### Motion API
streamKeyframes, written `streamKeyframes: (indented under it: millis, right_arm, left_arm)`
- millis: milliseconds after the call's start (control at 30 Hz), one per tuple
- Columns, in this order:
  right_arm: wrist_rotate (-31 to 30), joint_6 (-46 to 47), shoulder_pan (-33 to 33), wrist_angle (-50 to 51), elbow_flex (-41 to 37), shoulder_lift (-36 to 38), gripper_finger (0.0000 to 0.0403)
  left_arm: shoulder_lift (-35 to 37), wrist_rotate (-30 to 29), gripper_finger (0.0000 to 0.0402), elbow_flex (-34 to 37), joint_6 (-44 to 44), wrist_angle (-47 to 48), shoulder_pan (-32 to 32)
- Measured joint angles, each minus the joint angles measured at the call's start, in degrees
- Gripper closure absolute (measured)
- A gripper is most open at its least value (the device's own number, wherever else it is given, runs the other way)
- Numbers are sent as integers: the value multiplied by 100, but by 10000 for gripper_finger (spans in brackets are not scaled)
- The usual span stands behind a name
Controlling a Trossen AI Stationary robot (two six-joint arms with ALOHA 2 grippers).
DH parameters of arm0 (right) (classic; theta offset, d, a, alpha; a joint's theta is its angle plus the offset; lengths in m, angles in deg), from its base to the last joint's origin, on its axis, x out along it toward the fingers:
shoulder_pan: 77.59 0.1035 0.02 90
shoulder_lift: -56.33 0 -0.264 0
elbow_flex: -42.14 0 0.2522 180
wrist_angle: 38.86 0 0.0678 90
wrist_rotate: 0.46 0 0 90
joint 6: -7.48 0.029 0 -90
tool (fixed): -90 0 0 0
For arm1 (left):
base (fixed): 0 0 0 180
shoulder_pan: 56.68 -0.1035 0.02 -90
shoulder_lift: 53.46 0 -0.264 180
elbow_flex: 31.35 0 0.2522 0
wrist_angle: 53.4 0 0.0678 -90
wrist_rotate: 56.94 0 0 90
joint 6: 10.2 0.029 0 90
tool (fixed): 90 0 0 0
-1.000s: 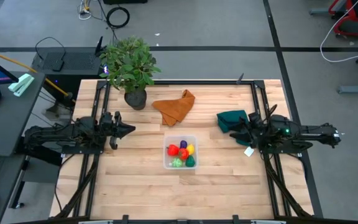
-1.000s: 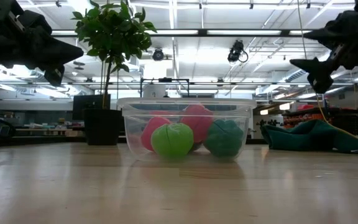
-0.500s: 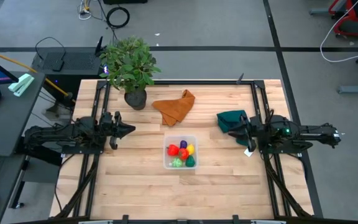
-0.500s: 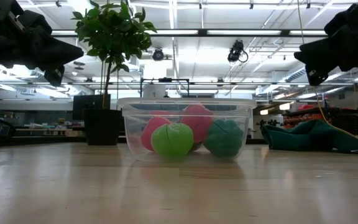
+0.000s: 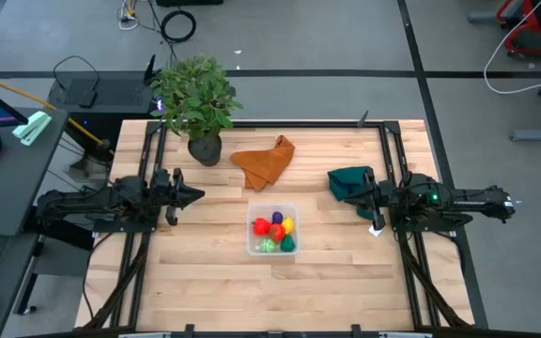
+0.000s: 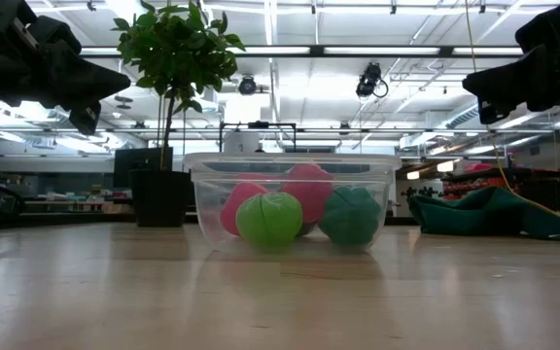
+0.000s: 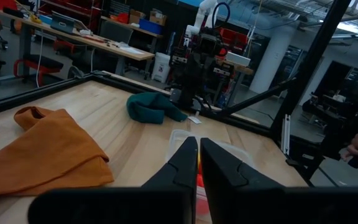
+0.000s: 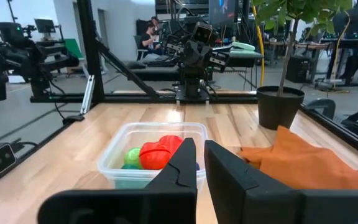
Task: Pick and placing Produce into tupperware
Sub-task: Return to Home Position
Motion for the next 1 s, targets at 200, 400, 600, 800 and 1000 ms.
streamKeyframes:
  millis: [200, 400, 600, 800, 1000]
  right_arm:
    - [0, 5, 0, 4, 2, 0, 402]
    - [-2, 13, 0, 4, 2, 0, 400]
    - [-2, 14, 0, 4, 2, 0, 399]
    - [-2, 16, 0, 4, 2, 0, 401]
    - [-4, 16, 0, 4, 4, 0, 400]
  left_arm:
    - [-1, 0, 373, -1, 0, 0, -2]
    - [0, 0, 365, -2, -2, 0, -1]
    - [-2, 0, 374, -2, 0, 0, -2]
    - [-1, 0, 381, -1, -2, 0, -1]
    - [-2, 0, 374, -2, 0, 0, -2]
